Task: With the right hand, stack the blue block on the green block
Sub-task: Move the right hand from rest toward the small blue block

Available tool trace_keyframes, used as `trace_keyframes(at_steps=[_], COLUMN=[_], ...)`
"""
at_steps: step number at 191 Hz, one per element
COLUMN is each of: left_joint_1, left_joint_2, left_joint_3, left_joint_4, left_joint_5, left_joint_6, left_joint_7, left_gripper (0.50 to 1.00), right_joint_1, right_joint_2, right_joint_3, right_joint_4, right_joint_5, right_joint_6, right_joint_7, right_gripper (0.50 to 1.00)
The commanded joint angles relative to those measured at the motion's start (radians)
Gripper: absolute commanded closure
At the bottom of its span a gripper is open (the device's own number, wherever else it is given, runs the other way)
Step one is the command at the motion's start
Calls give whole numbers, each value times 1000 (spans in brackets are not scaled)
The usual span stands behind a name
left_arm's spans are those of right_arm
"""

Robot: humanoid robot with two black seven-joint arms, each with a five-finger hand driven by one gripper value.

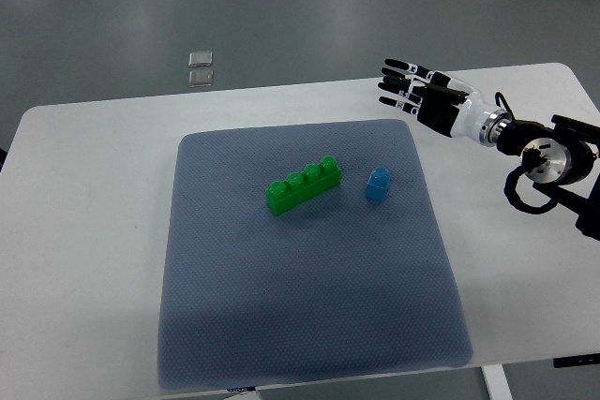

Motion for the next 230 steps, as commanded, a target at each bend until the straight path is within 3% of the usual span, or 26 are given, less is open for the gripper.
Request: trace_keyframes(at_steps=[1, 69, 134, 186, 230], left_joint_1=[-4, -4, -4, -4, -4], left_joint_2=[0, 0, 0, 0, 0], left_joint_3=[4, 5, 5, 5, 5], left_joint_4=[3, 1, 1, 1, 1], left_joint_5=[1, 1, 1, 1, 1], left_joint_6=[0, 0, 0, 0, 0], left_joint_7=[0, 0, 0, 0, 0], left_gripper=[500, 500, 500, 500, 500], right_joint_1=[2, 18, 26, 26, 40], right_joint_2=[-5, -43, -98, -97, -100], right_joint_3=[0, 32, 82, 83, 92], right_joint_4=[-2, -6, -8, -6, -6], right_joint_5=[-23, -124, -298, -457, -721], right_joint_6=[0, 3, 94, 84, 84], right_joint_7=[3, 29, 31, 32, 123], right_gripper=[585, 585, 585, 585, 585])
